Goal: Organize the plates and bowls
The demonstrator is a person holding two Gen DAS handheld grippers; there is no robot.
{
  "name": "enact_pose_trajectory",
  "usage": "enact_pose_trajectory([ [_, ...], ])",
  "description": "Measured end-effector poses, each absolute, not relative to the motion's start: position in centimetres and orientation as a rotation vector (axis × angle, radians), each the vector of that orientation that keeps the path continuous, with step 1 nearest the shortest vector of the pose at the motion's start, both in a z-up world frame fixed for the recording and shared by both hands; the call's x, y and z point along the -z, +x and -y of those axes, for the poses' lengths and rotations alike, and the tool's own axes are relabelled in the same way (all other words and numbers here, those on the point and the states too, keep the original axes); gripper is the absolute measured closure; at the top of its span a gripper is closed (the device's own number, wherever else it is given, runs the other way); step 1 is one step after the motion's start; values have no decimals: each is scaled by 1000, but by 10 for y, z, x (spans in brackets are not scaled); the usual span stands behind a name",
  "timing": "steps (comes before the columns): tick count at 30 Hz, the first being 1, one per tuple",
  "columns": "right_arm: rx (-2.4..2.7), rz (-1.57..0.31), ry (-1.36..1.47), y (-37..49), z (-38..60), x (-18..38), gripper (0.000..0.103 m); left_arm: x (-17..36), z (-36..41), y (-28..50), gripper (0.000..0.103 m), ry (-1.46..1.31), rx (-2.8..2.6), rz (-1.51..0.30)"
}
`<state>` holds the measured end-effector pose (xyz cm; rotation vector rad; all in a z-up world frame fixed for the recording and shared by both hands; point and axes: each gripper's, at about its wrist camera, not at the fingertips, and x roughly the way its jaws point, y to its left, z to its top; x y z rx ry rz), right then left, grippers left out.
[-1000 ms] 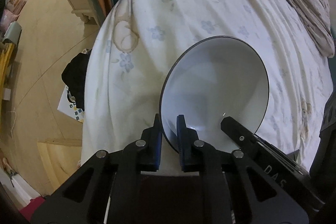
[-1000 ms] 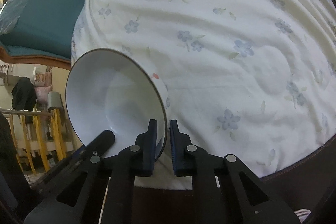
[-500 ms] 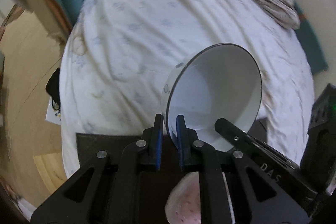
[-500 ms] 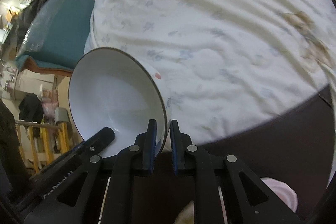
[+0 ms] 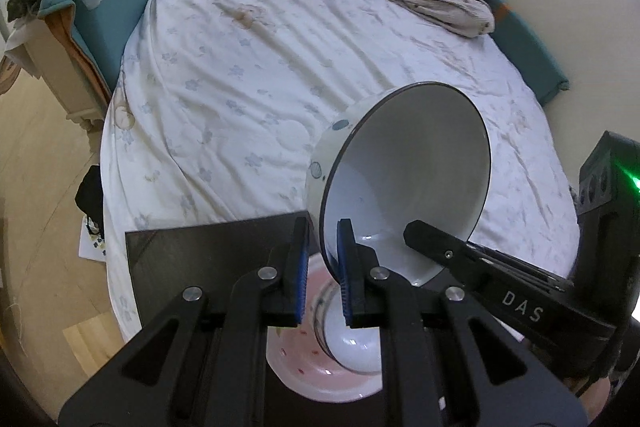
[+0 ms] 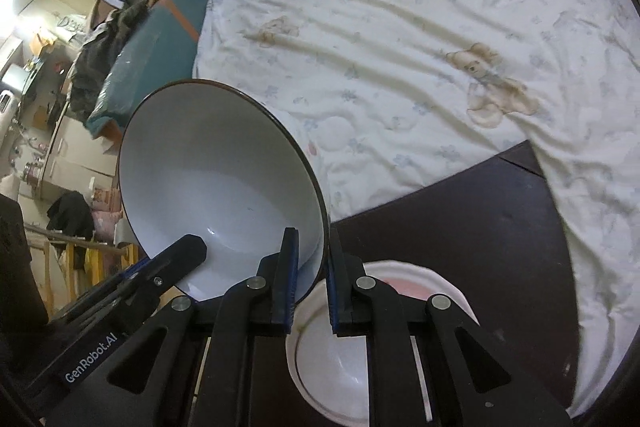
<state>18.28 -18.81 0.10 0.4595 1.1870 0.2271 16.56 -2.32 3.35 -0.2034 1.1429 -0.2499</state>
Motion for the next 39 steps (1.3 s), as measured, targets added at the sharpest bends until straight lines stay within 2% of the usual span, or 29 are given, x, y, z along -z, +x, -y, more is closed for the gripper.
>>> enact_pose_trajectory([
  [6,-279,-1165,457,148,205,-20,89,-52,36,129,92,-177,318,-1102],
  [12,-326,-1152,451,110,225,-26,89,-45,52,97,92,-147,380,-1117],
  [24,-345,-1137,515,80,246,12,89,1,58,89,91,-192,364,-1242],
  [39,-337,-1300,542,88,241,61,89,39,57,92,90,-179,304,-1390],
])
